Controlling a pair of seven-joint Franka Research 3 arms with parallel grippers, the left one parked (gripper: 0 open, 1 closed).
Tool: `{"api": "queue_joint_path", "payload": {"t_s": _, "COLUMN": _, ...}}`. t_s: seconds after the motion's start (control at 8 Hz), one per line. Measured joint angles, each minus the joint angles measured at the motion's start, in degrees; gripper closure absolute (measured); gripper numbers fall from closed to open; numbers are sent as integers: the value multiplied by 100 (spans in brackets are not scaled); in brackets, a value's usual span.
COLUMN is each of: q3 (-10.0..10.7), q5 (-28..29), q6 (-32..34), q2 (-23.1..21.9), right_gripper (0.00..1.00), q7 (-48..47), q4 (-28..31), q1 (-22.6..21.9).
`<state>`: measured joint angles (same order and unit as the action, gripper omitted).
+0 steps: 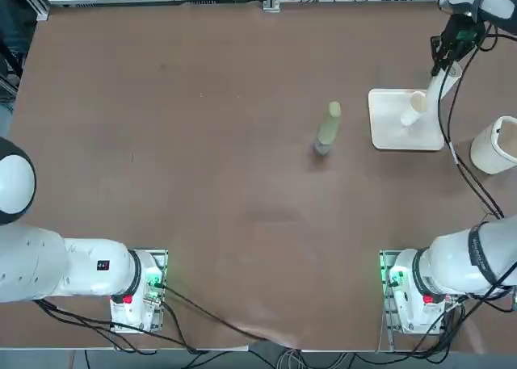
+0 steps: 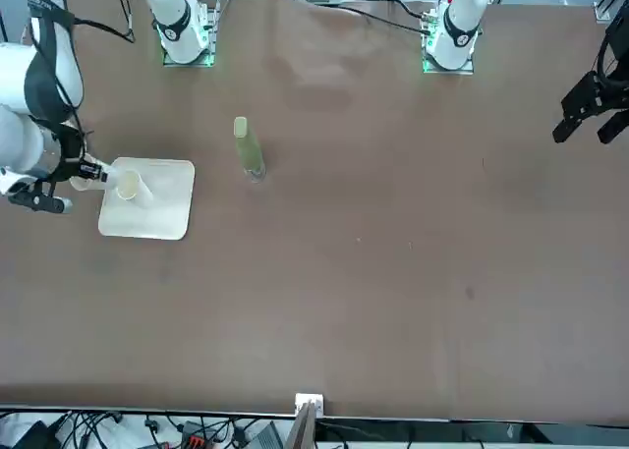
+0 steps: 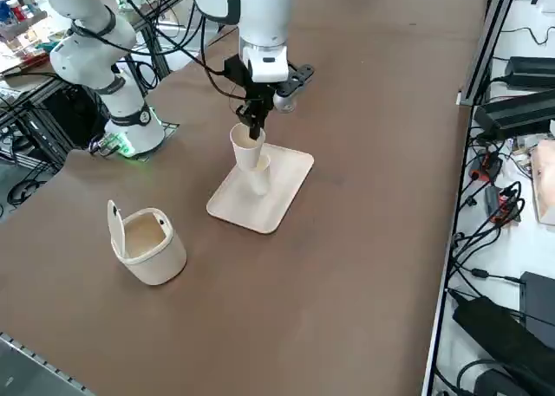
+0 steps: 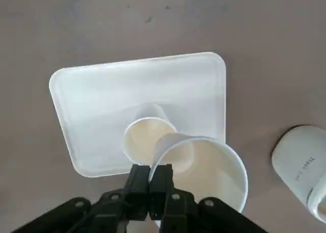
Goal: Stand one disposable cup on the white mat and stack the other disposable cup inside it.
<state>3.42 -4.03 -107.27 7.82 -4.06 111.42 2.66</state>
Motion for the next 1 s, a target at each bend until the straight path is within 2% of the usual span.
{"api": "queue_joint_path", "payload": {"t_s": 1.0, "q3": -17, "q5": 151, "q6": -145, "q2": 80, "right_gripper": 98, "q7": -17, "q4": 120, "q1": -203}}
